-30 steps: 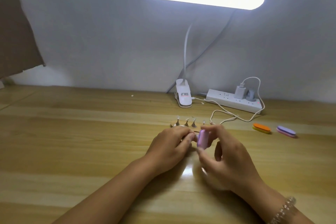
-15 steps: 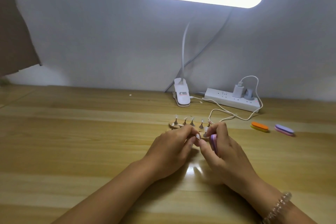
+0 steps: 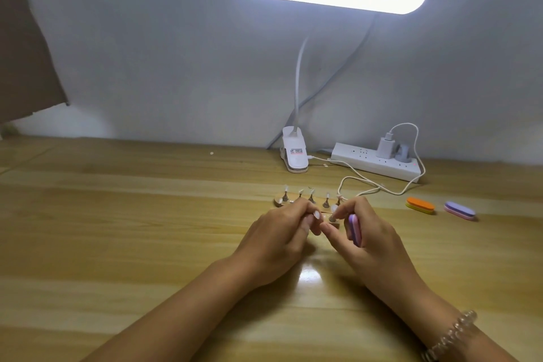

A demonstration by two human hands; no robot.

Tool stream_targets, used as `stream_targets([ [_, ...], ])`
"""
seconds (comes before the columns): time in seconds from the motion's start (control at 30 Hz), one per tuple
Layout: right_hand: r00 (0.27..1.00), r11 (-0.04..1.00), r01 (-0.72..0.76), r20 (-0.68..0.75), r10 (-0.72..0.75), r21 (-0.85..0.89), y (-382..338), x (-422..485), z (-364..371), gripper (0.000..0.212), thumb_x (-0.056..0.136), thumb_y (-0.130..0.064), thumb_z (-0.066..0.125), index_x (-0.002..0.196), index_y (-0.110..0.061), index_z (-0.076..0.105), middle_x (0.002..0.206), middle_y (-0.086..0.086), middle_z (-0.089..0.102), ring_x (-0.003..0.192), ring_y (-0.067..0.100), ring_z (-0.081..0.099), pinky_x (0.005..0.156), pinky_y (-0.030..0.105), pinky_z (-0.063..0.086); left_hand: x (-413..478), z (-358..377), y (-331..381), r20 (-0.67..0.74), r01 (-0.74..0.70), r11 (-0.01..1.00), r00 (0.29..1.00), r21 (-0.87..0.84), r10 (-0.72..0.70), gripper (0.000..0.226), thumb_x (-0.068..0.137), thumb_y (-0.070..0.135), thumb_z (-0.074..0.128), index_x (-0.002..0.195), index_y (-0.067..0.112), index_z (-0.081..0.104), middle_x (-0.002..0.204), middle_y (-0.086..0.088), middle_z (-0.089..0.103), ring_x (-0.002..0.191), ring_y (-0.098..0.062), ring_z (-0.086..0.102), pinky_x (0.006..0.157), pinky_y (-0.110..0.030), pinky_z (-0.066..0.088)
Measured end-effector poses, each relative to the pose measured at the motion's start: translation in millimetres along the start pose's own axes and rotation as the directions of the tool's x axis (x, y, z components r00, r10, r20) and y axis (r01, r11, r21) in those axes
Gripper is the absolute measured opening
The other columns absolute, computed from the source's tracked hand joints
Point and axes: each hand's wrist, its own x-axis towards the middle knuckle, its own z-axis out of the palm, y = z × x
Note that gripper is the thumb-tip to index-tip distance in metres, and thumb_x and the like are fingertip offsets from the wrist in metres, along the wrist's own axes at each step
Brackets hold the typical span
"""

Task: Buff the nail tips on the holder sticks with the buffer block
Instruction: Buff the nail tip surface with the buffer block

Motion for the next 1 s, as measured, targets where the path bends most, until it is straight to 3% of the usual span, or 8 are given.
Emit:
stream_targets([
  [0.17, 0.998, 0.998, -0.053, 0.027, 0.054, -0.038, -0.5, -3.7, 1.8, 0.036, 0.084, -0.012, 0.062, 0.109, -0.029, 0.043, 0.087, -0.013, 0.048, 0.072, 0.013, 0.050, 0.066, 0.038, 0.046, 1.6, -1.5, -4.4, -0.005, 0.038, 0.993, 0.999, -0.108, -0.038, 0.019, 0.103, 0.020, 0.046, 0.103, 0.025, 0.064, 0.087, 0.014, 0.065, 0.067, 0.006, 0.057, 0.069, -0.032, 0.051],
  [0.27, 0.996, 0.997, -0.030, 0.083, 0.036, -0.073, -1.0, -5.8, 3.0, 0.042, 0.084, -0.010, 0.054, 0.111, -0.034, 0.033, 0.105, -0.014, 0.046, 0.085, 0.014, 0.052, 0.074, 0.039, 0.047, 2.4, -1.6, -4.0, -0.010, 0.053, 0.988, 0.998, -0.147, -0.055, 0.018, 0.103, 0.017, 0.048, 0.101, 0.021, 0.066, 0.084, 0.013, 0.064, 0.061, 0.010, 0.055, 0.065, -0.022, 0.042],
  [0.37, 0.997, 0.996, 0.016, 0.072, -0.010, -0.089, -1.6, -6.8, 4.9, 0.033, 0.094, -0.016, 0.047, 0.118, -0.032, 0.031, 0.111, -0.014, 0.054, 0.094, 0.015, 0.059, 0.075, 0.038, 0.047, 3.2, -2.9, -3.6, -0.009, 0.073, 0.984, 0.997, -0.160, -0.075, 0.017, 0.103, 0.019, 0.049, 0.094, 0.023, 0.063, 0.083, 0.012, 0.065, 0.060, 0.007, 0.055, 0.065, -0.026, 0.043],
  [0.47, 0.995, 0.995, 0.029, 0.098, -0.019, -0.098, -2.8, -8.4, 6.0, 0.040, 0.097, -0.021, 0.046, 0.125, -0.035, 0.022, 0.100, -0.015, 0.056, 0.092, 0.021, 0.062, 0.073, 0.039, 0.048, 2.9, -3.5, -2.8, 0.007, 0.074, 0.985, 0.997, -0.154, -0.073, 0.020, 0.104, 0.023, 0.048, 0.089, 0.026, 0.061, 0.081, 0.012, 0.064, 0.062, 0.005, 0.055, 0.066, -0.026, 0.045],
  [0.6, 0.992, 0.994, 0.028, 0.125, -0.015, -0.101, -1.4, -7.0, 7.2, 0.038, 0.092, -0.016, 0.047, 0.102, -0.034, 0.015, 0.096, -0.020, 0.042, 0.082, 0.023, 0.062, 0.069, 0.044, 0.048, 3.6, -1.9, -3.0, 0.023, 0.093, 0.981, 0.996, -0.169, -0.090, 0.025, 0.105, 0.026, 0.046, 0.084, 0.025, 0.060, 0.074, 0.012, 0.063, 0.063, 0.002, 0.055, 0.065, -0.024, 0.042],
  [0.77, 0.996, 0.997, 0.065, 0.057, -0.063, -0.036, 1.4, -2.4, 9.4, 0.022, 0.096, -0.019, 0.051, 0.114, -0.029, 0.041, 0.103, -0.017, 0.054, 0.093, 0.012, 0.060, 0.080, 0.040, 0.049, 3.2, -2.0, -2.4, 0.035, 0.079, 0.986, 0.997, -0.145, -0.075, 0.020, 0.104, 0.019, 0.048, 0.089, 0.024, 0.061, 0.079, 0.012, 0.069, 0.077, 0.000, 0.063, 0.080, -0.027, 0.049],
  [0.87, 0.991, 0.989, 0.118, -0.046, -0.122, -0.093, -1.0, -1.8, 7.1, 0.031, 0.096, -0.020, 0.056, 0.126, -0.025, 0.057, 0.109, -0.010, 0.063, 0.094, 0.013, 0.063, 0.076, 0.038, 0.053, 1.2, -0.7, 0.0, 0.055, 0.052, 0.996, 0.997, -0.076, -0.048, 0.019, 0.102, 0.018, 0.047, 0.090, 0.031, 0.054, 0.088, 0.011, 0.071, 0.085, -0.004, 0.066, 0.084, -0.035, 0.051],
  [1.0, 0.986, 0.964, 0.164, 0.013, -0.165, -0.209, -7.9, -2.7, 6.4, 0.047, 0.097, -0.035, 0.049, 0.144, -0.036, 0.045, 0.111, -0.010, 0.058, 0.084, 0.016, 0.062, 0.066, 0.039, 0.053, -0.3, 0.9, 3.7, 0.070, -0.011, 1.000, 0.997, -0.022, 0.013, 0.016, 0.096, 0.029, 0.043, 0.101, 0.022, 0.056, 0.087, 0.013, 0.066, 0.076, -0.006, 0.058, 0.076, -0.040, 0.050],
])
